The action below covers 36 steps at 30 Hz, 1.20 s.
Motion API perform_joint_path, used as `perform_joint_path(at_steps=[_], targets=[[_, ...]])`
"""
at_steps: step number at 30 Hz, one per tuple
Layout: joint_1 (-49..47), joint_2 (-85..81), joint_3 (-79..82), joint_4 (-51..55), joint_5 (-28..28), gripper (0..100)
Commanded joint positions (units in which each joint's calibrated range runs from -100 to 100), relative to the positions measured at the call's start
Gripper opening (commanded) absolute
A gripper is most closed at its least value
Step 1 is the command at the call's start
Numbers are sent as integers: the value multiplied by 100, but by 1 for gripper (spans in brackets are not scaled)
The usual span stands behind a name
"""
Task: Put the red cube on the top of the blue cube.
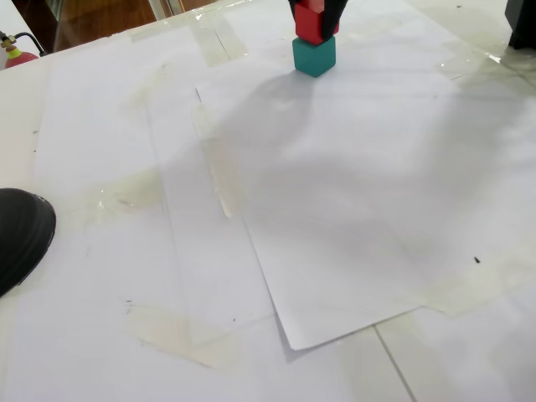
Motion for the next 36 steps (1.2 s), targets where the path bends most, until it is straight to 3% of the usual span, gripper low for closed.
perform_joint_path(at_steps=[1,21,36], targets=[[-10,-15,-16,-83,-59,13],[-108,2,75,-213,-176,15],[-290,-126,265,-83,-581,35]])
